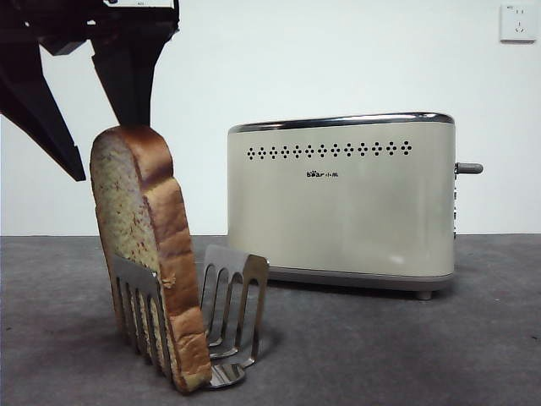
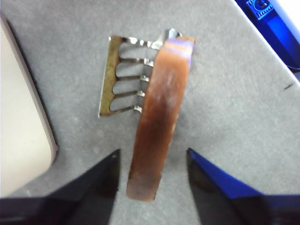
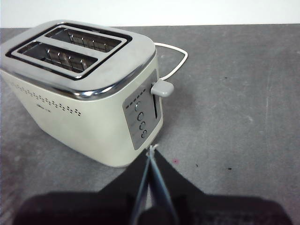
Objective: Pick up a slice of bread from the rack,put the bread on the toaster,press the button
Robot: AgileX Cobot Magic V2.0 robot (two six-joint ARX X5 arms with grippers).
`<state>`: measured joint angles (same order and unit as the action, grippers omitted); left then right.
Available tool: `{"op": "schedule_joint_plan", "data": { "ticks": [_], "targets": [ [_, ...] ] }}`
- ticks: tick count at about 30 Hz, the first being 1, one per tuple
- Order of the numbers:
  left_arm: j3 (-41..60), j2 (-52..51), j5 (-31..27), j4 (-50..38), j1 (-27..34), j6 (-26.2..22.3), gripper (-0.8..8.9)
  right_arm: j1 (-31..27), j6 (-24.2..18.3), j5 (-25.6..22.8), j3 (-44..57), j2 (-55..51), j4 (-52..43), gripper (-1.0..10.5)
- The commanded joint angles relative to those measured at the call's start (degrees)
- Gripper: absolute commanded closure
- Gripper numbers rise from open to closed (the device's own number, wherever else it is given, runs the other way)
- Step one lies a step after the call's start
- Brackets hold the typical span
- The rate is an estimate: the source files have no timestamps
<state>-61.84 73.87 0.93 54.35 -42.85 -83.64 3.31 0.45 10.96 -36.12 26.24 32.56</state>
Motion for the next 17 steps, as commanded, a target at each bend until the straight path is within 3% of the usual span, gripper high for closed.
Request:
{"op": "schedule_joint_plan", "data": {
  "ticks": [1, 8, 17],
  "targets": [
    [0.1, 0.4, 0.1, -0.2, 0.3, -1.0, 7.28, 0.0, -0.8, 0.2, -0.4, -0.1, -0.3, 9.5],
    [0.1, 0.4, -0.8, -0.3, 0.3, -1.1, 8.19, 0.0, -0.8, 0.2, -0.4, -0.1, -0.3, 9.5],
    [0.1, 0.2, -0.8, -0.3, 0.3, -1.1, 8.19, 0.0, -2.3, 0.2, -0.4, -0.1, -0.1, 9.5]
  ]
}}
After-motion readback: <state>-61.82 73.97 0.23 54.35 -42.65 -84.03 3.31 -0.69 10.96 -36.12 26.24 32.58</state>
